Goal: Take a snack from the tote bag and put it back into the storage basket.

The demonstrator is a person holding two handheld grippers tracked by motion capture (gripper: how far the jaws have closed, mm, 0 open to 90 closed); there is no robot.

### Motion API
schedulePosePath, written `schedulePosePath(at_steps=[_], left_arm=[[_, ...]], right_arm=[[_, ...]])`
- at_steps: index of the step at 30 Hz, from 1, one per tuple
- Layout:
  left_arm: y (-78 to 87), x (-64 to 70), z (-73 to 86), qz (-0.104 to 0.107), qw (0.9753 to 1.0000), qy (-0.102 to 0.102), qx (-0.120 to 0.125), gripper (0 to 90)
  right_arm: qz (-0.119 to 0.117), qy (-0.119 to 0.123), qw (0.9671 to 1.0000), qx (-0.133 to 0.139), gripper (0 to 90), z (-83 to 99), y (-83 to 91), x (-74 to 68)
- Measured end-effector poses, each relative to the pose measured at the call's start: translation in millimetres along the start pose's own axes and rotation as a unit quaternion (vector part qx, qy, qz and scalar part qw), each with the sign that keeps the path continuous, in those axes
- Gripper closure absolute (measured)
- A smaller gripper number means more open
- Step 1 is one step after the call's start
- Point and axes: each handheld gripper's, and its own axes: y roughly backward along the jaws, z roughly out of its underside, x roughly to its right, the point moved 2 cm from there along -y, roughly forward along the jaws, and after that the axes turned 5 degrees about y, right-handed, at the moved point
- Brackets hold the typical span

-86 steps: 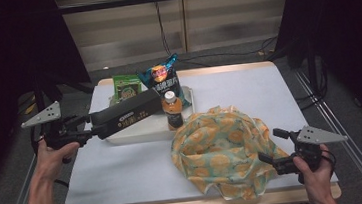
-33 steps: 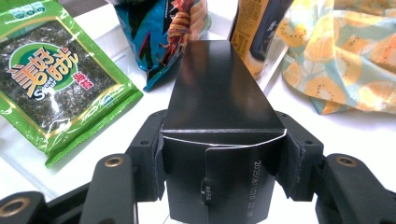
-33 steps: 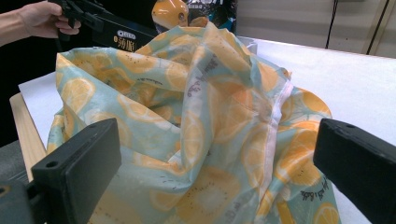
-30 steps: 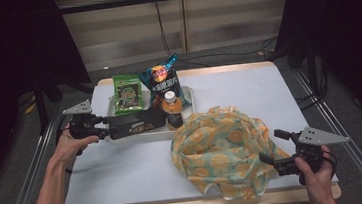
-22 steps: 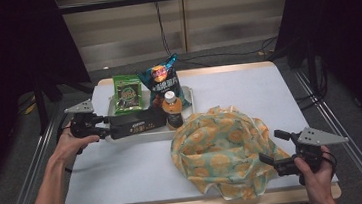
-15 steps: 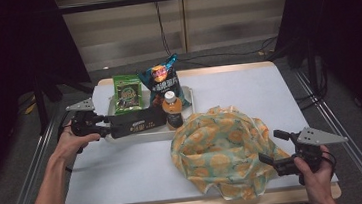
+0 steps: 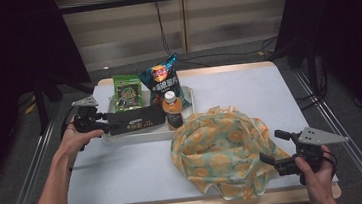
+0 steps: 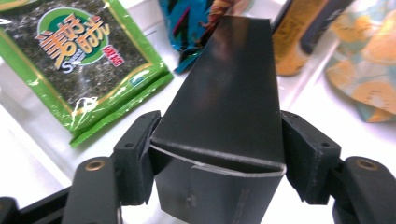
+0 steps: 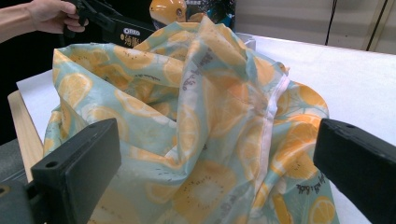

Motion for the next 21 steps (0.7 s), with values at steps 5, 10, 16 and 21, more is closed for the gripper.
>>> schedulePosePath(at_steps=[5,10,16,21], left_arm=[[-7.8,-3.3,5.3,-0.01,0.9999,0.006,-0.01,31.1],[-12.9,-6.3,10.2,-0.016,0.9997,0.017,-0.001,28.1],[-22.9,-6.5,12.2,-0.028,0.9993,0.024,-0.013,23.0],[-26.4,-5.9,13.5,-0.028,0.9991,0.026,-0.016,22.0]], right_arm=[[0.001,0.001,1.0,0.001,0.4,0.2,0.2,0.7],[0.001,0.0,1.0,0.002,0.4,-0.5,-0.1,0.6],[0.002,0.0,1.0,0.001,0.4,-1.1,-0.2,0.4],[0.001,0.001,1.0,0.002,0.4,-1.4,0.0,0.7]])
